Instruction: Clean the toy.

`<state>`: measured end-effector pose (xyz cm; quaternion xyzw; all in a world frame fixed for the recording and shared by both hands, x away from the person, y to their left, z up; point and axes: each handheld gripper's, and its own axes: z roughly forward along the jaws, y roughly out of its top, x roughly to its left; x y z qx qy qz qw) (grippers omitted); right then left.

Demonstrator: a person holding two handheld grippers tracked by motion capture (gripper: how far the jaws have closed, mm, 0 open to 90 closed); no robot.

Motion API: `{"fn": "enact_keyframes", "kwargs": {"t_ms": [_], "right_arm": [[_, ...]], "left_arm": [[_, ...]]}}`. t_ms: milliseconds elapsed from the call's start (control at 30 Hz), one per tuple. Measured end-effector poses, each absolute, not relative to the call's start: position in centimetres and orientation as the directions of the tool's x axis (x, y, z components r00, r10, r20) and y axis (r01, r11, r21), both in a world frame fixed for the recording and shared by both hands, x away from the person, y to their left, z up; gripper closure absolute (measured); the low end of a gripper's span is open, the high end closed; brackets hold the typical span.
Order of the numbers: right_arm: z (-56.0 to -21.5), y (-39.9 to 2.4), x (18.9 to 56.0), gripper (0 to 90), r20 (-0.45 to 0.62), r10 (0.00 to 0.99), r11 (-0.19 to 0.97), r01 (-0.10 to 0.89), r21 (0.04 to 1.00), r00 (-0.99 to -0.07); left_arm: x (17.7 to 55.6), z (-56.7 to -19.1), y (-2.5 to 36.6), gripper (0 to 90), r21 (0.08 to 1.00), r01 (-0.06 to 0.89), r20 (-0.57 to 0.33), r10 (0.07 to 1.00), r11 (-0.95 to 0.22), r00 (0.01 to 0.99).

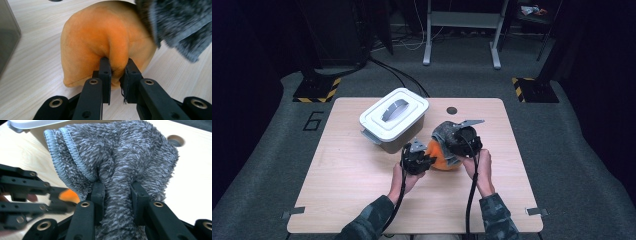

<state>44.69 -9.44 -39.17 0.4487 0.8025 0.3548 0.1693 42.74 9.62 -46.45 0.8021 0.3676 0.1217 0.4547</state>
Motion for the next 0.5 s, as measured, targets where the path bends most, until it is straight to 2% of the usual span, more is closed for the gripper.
{"fn": "enact_keyframes", "kwargs": {"t_ms": [267, 500], "right_arm": [[-40.0, -8.5, 45.2, 69.1, 0.022, 0.841, 0.372, 0.608, 0.701, -0.541], [-40.4, -9.9, 45.2, 69.1, 0.015, 0.86, 0.358, 0.624, 0.694, -0.51]], "left_arm": [[42.8, -46.6, 9.7, 79.5, 0.813, 0.486, -0.14, 0.703, -0.321, 0.697], [42.8, -46.6, 9.7, 79.4, 0.813, 0.487, -0.142, 0.701, -0.32, 0.698]]}}
